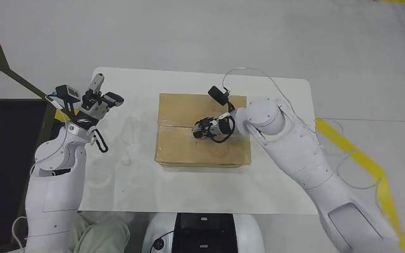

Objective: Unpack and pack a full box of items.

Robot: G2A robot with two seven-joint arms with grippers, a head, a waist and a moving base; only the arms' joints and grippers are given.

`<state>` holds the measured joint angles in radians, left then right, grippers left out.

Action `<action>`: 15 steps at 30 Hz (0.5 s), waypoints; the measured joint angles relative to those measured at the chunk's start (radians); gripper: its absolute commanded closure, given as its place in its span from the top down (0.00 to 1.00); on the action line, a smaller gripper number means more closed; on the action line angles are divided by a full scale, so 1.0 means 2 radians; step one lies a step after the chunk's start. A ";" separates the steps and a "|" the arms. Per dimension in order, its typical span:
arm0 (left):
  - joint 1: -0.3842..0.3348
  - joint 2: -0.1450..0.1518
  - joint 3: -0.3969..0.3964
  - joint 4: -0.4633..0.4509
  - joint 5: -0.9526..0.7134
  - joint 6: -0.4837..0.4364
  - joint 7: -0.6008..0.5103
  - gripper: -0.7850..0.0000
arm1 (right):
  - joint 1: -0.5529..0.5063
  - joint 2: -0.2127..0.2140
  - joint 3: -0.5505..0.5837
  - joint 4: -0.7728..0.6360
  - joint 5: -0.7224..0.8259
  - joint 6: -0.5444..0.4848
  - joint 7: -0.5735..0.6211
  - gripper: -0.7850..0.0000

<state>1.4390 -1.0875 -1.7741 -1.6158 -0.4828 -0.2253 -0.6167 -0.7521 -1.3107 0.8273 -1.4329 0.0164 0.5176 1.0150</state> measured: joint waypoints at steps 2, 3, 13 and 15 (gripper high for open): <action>0.000 0.000 0.000 0.000 0.000 0.000 0.000 1.00 | -0.012 0.007 0.016 -0.021 -0.011 0.010 0.000 0.00; 0.000 0.000 0.000 0.000 0.000 0.000 0.000 1.00 | -0.017 0.010 0.023 -0.029 -0.017 0.015 0.000 0.00; 0.000 0.000 0.000 0.000 0.000 0.000 0.000 1.00 | -0.061 0.043 0.083 -0.105 -0.089 0.067 0.051 0.00; 0.000 0.000 0.000 0.000 0.000 0.000 0.000 1.00 | -0.067 0.048 0.090 -0.114 -0.098 0.070 0.059 0.00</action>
<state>1.4390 -1.0875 -1.7741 -1.6158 -0.4828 -0.2253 -0.6167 -0.8861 -1.2146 1.0077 -1.6606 -0.1788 0.6571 1.1322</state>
